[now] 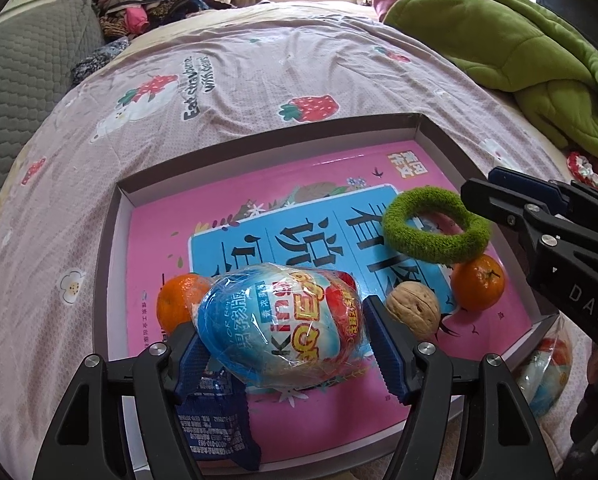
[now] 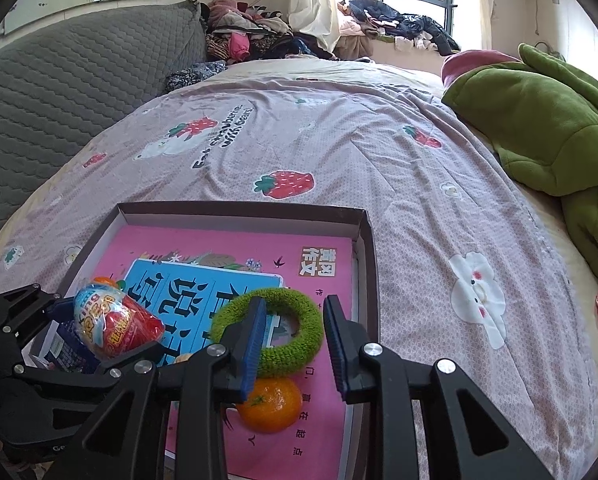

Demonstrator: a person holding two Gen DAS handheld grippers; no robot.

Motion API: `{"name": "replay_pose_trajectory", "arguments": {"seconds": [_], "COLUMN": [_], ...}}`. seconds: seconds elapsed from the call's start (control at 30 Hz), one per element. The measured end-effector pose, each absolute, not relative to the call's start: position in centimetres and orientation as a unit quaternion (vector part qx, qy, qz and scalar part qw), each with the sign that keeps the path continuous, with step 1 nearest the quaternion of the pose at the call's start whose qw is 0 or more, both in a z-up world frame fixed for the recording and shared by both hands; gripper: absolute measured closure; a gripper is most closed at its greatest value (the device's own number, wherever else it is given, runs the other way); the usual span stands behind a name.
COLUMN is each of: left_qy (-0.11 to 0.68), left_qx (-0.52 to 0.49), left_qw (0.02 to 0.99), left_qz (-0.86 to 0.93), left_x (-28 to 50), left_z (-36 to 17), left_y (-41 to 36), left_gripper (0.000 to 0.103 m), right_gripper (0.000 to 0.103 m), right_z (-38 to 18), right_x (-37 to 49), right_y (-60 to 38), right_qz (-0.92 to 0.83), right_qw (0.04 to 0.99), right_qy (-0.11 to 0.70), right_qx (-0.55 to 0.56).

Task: Organize objects
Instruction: 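Open the right gripper to release the ring while the left gripper releases the Kinder egg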

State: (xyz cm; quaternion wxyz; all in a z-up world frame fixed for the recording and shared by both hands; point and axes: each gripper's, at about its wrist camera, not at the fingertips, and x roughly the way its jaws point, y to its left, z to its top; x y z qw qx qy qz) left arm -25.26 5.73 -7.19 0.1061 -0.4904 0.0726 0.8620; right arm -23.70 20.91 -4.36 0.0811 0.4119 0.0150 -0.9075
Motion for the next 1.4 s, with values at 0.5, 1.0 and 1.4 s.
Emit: {"name": "replay_pose_trajectory", "arguments": {"seconds": [0.5, 1.0, 1.4], "left_qy": [0.059, 0.049, 0.047], "left_qx": [-0.484, -0.468, -0.444], "left_qw": [0.094, 0.086, 0.083], "left_qz": [0.868, 0.878, 0.891], "left_x": [-24.9, -23.6, -21.6], "left_z": [-6.2, -4.3, -1.7], "left_y": [4.9, 4.2, 3.9], "left_gripper": [0.027, 0.027, 0.027], "right_gripper": [0.073, 0.062, 0.047], "right_z": [-3.7, -2.7, 0.0], "right_x": [-23.3, -22.3, -20.2], "right_y": [20.6, 20.2, 19.6], "right_qz": [-0.909, -0.912, -0.923], "right_qw": [0.089, 0.096, 0.112], "right_qy": [0.017, 0.018, 0.023], "right_qx": [0.406, 0.399, 0.368]}}
